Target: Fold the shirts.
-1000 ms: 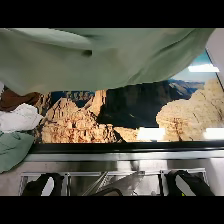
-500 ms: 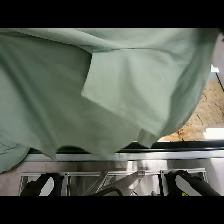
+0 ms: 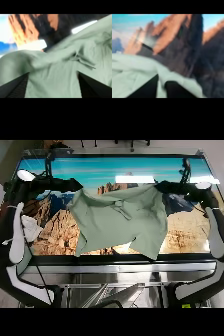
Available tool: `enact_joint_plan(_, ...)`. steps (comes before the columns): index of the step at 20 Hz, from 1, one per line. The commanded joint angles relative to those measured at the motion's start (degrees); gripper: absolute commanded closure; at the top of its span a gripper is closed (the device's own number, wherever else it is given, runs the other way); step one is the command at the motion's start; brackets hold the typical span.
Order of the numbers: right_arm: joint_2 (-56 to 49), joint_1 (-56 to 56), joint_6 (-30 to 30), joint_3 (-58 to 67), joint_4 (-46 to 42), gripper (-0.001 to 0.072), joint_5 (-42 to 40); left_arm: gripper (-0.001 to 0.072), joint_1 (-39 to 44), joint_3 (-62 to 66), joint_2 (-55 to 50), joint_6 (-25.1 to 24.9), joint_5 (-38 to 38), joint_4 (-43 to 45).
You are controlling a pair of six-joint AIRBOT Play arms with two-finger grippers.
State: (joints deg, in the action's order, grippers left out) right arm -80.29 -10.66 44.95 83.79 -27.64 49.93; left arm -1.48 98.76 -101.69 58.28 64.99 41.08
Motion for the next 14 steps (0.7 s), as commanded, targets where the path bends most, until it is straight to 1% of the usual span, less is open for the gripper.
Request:
enact_joint_plan(1, -7.4, -1.7, 0.0, -0.1, 0.2, 0.0328, -2.7, 0.0028, -2.0, 9.4, -10.0, 8.4, 6.6, 0.0)
enact_joint_plan(3, -5.1, -4.6, 0.0, 0.1, -0.5, 0.0328, 1.5, 0.0029, -5.8, 14.0, -9.1, 13.1, 15.6, 1.6)
enact_joint_plan(4, -3.4, -6.6, 0.4, 0.1, -2.5, 0.0328, 4.6, 0.003, -7.5, 15.0, -7.8, 15.5, 20.4, 5.3)
enact_joint_plan(6, -0.2, -11.3, 5.4, 0.0, -9.2, 0.0329, 11.1, 0.0038, -9.3, 11.5, -3.4, 18.2, 27.6, 13.6)
enact_joint_plan(7, 0.8, -13.3, 7.4, -0.1, -12.3, 0.0329, 13.9, 0.0038, -9.5, 7.0, -0.4, 18.3, 28.9, 15.6)
enact_joint_plan(9, 2.5, -17.4, 8.5, -1.9, -14.2, 0.033, 18.5, 0.0038, -9.0, -7.1, 7.3, 18.0, 27.5, 15.9)
enact_joint_plan(12, 4.2, -22.8, 8.2, -7.6, -14.8, 0.033, 22.4, 0.0038, -6.3, -32.3, 19.6, 15.9, 20.3, 16.9)
enact_joint_plan(14, 4.3, -25.7, 8.0, -12.3, -15.3, 0.0327, 24.5, 0.0038, -4.6, -46.7, 25.7, 15.3, 15.8, 18.4)
